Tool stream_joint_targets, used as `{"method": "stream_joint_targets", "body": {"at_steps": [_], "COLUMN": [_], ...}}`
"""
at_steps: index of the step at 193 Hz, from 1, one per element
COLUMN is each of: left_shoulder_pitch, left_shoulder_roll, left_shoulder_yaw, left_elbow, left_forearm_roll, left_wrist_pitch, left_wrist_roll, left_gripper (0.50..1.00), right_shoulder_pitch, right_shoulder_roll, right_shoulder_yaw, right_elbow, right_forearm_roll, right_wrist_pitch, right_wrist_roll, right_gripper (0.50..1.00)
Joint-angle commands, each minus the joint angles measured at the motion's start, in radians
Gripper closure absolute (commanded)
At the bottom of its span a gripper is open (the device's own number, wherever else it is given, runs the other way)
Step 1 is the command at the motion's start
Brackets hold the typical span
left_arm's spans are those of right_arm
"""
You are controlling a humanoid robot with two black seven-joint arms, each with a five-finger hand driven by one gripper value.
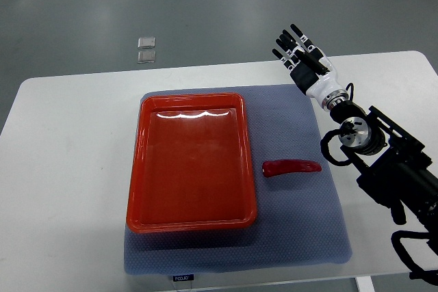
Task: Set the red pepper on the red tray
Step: 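Move the right hand down toward the red pepper beside the tray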
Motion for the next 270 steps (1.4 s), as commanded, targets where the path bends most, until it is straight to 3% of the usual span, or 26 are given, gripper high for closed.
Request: {"method": "stream_joint_targets", "body": {"at_steps": [1, 85, 111, 132, 158, 198, 219, 238, 270], "left_shoulder_pitch": [0.000, -0.002, -0.002, -0.002, -0.002, -0.003, -0.003, -0.003, -0.003], "left_shoulder_roll": [0.000, 0.000, 0.000, 0.000, 0.000, 0.000, 0.000, 0.000, 0.000], "left_shoulder_yaw": [0.000, 0.000, 0.000, 0.000, 0.000, 0.000, 0.000, 0.000, 0.000], "left_elbow": [-0.001, 0.001, -0.002, -0.002, -0.004, -0.004, -0.002, -0.004, -0.004], "left_forearm_roll": [0.000, 0.000, 0.000, 0.000, 0.002, 0.002, 0.000, 0.002, 0.002], "left_wrist_pitch": [0.000, 0.000, 0.000, 0.000, -0.006, -0.008, -0.008, -0.008, -0.008], "left_wrist_roll": [0.000, 0.000, 0.000, 0.000, 0.000, 0.000, 0.000, 0.000, 0.000], "left_gripper": [0.500, 0.500, 0.500, 0.500, 0.500, 0.500, 0.500, 0.500, 0.500], "right_shoulder_pitch": [0.001, 0.013, 0.057, 0.102, 0.160, 0.292, 0.300, 0.298, 0.274], "right_shoulder_roll": [0.000, -0.011, -0.105, -0.212, -0.354, -0.549, -0.637, -0.698, -0.727], "right_shoulder_yaw": [0.000, -0.031, -0.118, -0.222, -0.391, -0.762, -0.813, -0.822, -0.840], "right_elbow": [0.000, 0.012, 0.055, 0.101, 0.242, 0.461, 0.578, 0.678, 0.724], "right_forearm_roll": [0.000, -0.032, -0.130, -0.255, -0.413, -0.664, -0.680, -0.681, -0.684], "right_wrist_pitch": [0.000, 0.029, 0.090, 0.138, 0.186, 0.181, 0.180, 0.143, 0.066], "right_wrist_roll": [0.000, -0.003, -0.072, -0.084, -0.090, -0.115, -0.115, -0.115, -0.113], "right_gripper": [0.585, 0.583, 0.583, 0.583, 0.583, 0.583, 0.583, 0.585, 0.585]}}
